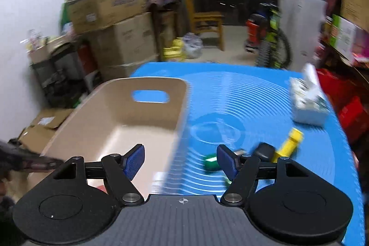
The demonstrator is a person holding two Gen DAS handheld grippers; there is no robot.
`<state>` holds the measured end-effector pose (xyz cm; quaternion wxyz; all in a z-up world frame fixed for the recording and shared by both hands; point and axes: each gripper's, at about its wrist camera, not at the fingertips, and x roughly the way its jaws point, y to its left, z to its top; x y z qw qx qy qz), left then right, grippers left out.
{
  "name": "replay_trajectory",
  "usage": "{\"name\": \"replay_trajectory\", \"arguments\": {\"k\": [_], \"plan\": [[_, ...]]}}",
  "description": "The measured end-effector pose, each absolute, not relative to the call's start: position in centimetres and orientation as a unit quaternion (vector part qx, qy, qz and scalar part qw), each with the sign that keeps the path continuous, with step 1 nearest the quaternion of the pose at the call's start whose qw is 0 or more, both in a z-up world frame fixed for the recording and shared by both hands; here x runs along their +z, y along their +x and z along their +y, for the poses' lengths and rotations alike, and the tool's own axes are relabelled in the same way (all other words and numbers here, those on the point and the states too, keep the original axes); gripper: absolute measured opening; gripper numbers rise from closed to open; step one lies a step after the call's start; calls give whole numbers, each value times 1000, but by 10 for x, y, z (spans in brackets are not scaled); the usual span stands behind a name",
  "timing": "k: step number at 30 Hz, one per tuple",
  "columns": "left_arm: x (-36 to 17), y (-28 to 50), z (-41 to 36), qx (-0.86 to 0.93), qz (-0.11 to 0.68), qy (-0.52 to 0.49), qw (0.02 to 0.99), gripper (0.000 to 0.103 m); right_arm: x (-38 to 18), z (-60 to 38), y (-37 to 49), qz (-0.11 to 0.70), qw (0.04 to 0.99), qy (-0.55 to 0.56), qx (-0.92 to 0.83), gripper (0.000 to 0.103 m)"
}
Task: Organize rigid objects
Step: 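Grasp the red action figure with the right tool, then carry the red figure over the bin with the right tool and release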
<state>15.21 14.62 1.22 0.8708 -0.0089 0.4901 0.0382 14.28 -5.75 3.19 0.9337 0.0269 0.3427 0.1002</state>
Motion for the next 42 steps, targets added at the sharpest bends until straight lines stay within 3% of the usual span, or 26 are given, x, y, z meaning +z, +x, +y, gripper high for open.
{"name": "replay_trajectory", "arguments": {"k": [11,21,23,28,34,42], "plan": [[13,152,146,39,490,-8,871,5,-16,-136,171,420,904,80,-28,73],[13,152,146,39,490,-8,871,5,-62,-156,183,484,865,113,-70,59],[13,152,146,39,490,-8,871,5,-67,-156,186,483,865,117,-71,58],[13,152,146,39,490,-8,871,5,-73,-149,188,477,868,119,-65,43],[13,152,146,39,490,-8,871,5,-69,-154,184,465,870,144,-81,33],[12,152,146,39,490,-8,871,5,-52,-153,172,439,886,129,-78,32]]}}
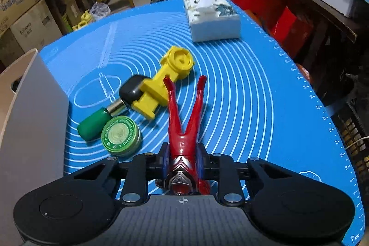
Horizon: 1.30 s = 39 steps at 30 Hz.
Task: Organize rigid objects
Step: 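Carry the red figure over the bin with the right tool and release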
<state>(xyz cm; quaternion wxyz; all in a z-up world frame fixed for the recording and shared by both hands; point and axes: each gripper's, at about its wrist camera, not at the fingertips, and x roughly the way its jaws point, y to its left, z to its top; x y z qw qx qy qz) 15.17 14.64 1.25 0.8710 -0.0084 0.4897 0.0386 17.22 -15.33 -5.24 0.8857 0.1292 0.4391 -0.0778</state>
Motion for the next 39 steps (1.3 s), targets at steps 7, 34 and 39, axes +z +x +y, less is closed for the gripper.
{"name": "replay_trajectory", "arguments": {"k": [7,34,39], "plan": [[13,152,146,39,489,-7,871,5,-4,-146,154,371,918,130,-45,32],[12,152,140,40,490,0,871,5,12,53,162,419,876,-30,237,33],[13,152,138,41,492,3,870,5,13,41,167,423,873,-16,244,49]]}}
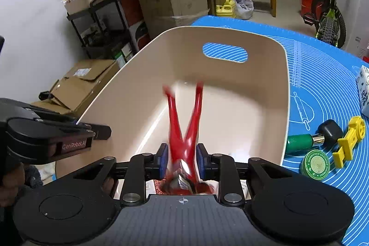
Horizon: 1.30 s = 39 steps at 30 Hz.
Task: Organize rigid objects
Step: 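Carry the red figure over the bin with the right tool and release, then grasp the yellow plastic toy part with the right tool, then carry the yellow part into the bin with the right tool and release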
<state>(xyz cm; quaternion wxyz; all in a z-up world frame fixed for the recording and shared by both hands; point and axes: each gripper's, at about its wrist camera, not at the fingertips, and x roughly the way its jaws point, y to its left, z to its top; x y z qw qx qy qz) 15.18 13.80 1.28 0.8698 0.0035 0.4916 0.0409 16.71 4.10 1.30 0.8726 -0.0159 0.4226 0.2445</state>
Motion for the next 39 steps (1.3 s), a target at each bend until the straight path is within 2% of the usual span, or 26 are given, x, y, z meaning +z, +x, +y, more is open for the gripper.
{"name": "replay_trajectory", "arguments": {"k": [1,2,9,15,21,29,30,39], "plan": [[13,152,138,41,492,4,870,5,18,35,168,413,878,-11,244,56],[13,152,138,41,492,4,869,5,25,28,169,400,885,-7,239,57],[14,152,138,40,494,5,869,5,52,-55,215,366,923,17,120,59],[13,153,138,41,494,8,869,5,3,-123,264,424,905,28,12,59],[13,153,138,41,494,9,869,5,-44,-138,281,455,889,33,-35,59],[12,153,138,40,494,9,868,5,-71,-147,298,465,883,50,-47,57],[12,153,138,40,494,9,868,5,-73,-145,298,461,885,45,-47,48],[11,153,137,40,494,9,869,5,-62,-136,279,434,900,14,-38,44]]}}
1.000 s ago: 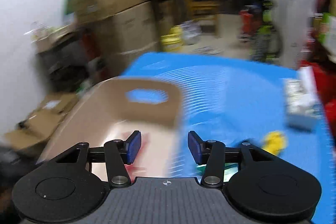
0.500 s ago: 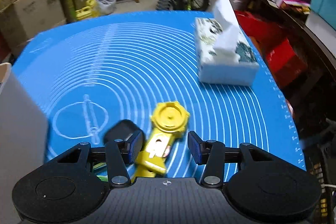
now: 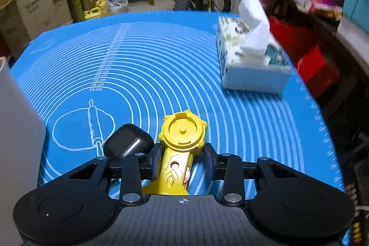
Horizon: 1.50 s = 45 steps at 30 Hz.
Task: Organize rigid objects
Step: 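Carry the yellow part into the bin with the right tool and release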
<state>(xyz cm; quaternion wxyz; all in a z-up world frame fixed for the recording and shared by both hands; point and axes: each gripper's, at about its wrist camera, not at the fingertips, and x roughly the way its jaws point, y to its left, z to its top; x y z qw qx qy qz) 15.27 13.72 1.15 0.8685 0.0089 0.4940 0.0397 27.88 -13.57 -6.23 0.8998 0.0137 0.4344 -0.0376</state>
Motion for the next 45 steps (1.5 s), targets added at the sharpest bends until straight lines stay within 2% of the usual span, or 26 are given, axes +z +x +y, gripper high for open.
{"name": "replay_trajectory", "arguments": {"k": [5,11,16,21,25,32,34,39,41,42,45], "plan": [[11,153,137,41,494,8,868,5,-23,-135,255,388,921,21,-16,44],[11,153,137,41,494,8,868,5,52,-107,215,317,945,22,76,44],[11,153,138,42,494,9,868,5,85,-59,198,307,935,14,177,44],[12,153,137,43,494,9,868,5,69,8,198,342,904,-31,254,45],[12,153,137,42,494,10,868,5,34,52,202,397,870,-77,280,45],[13,152,137,42,495,9,868,5,3,78,202,458,837,-120,274,45],[12,153,137,43,496,9,867,5,4,73,201,452,841,-111,277,50],[13,153,136,44,496,10,867,6,37,35,197,404,868,-86,275,51],[14,153,135,44,496,11,867,6,52,12,200,382,887,-71,248,59],[14,153,135,45,496,11,867,6,56,1,202,375,894,-65,235,71],[14,153,134,45,496,10,867,6,60,-41,214,367,910,-43,187,74]]}}
